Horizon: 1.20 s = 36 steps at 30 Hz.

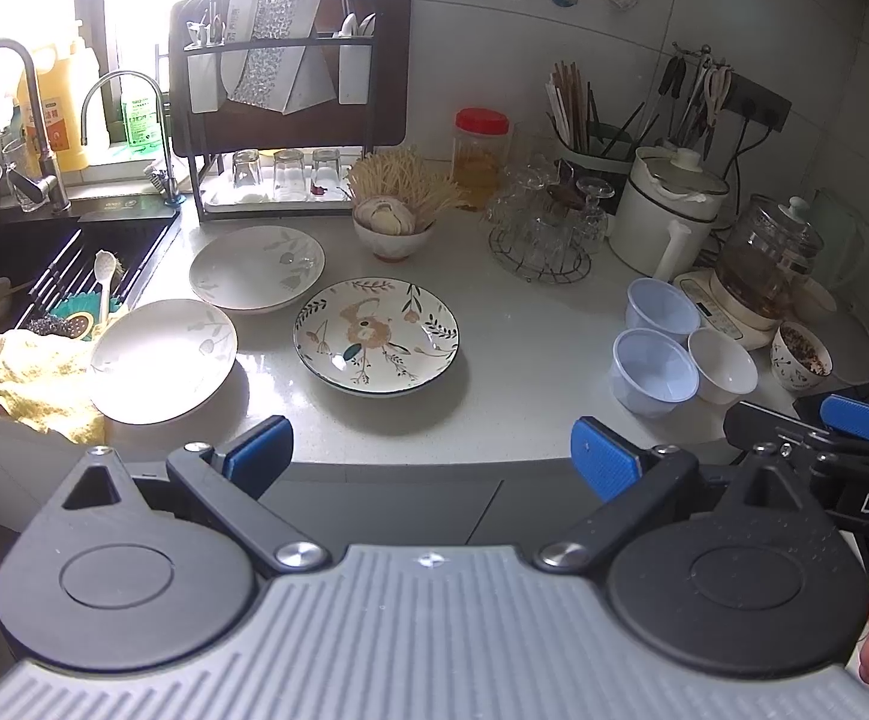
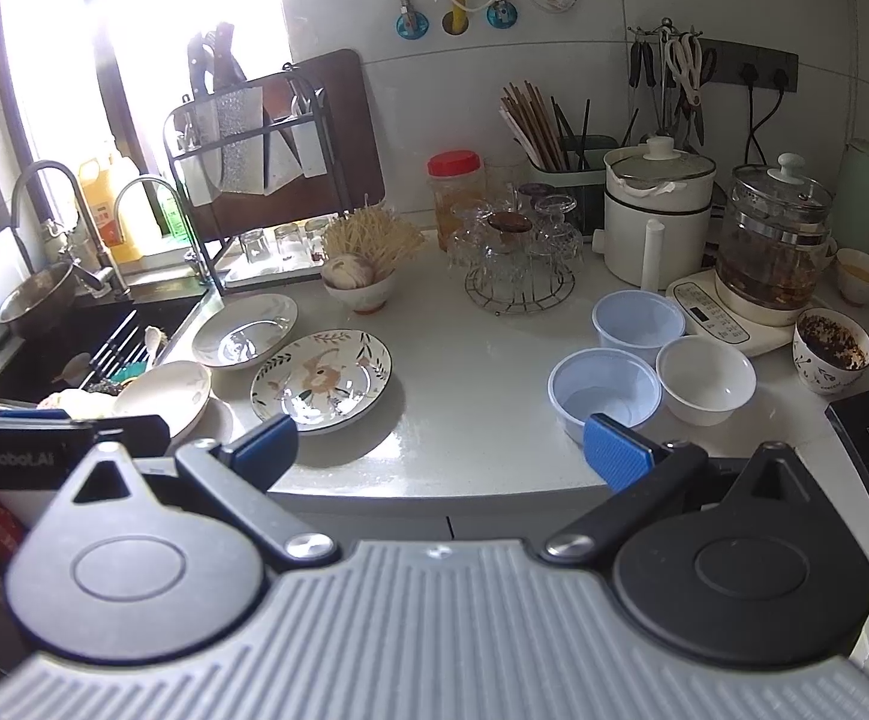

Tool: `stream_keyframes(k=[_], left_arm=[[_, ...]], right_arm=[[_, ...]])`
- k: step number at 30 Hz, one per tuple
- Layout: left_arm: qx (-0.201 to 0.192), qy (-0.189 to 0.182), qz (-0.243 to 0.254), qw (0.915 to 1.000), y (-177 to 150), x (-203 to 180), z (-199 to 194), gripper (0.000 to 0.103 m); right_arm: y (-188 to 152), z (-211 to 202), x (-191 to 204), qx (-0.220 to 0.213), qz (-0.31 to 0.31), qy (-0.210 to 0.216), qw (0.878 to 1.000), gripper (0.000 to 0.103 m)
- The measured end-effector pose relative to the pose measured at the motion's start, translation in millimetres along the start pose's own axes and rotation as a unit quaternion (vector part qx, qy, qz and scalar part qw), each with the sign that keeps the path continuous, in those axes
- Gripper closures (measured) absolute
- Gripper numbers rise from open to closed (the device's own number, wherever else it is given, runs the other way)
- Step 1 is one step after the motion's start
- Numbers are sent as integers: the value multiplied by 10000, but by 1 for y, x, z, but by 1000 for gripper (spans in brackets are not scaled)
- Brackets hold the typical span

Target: Organize plates and bowls

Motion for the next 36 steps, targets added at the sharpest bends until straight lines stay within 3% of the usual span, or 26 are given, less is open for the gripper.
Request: stream_keyframes(k=[17,26,36], left_arm=[[50,60,-49,10000,-4,6,-5,2],[151,166,18,9997,-6,18,-11,2],[276,-159,-160,9994,10,45,22,2]], right_arm=[[3,-3,4,-36,-15,76,10000,0],[-4,-4,19,-57,-11,336,9994,0],[-8,15,39,97,14,255,9996,0]])
Point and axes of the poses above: each gripper's, at about its wrist camera, not at the fingertips, and z roughly the way its jaws point, x to its left, y to its top, the point moved 6 cm from there along z, roughly the way its jaws point, and after that the axes turned 3 degrees about y, right-handed, at the moved point
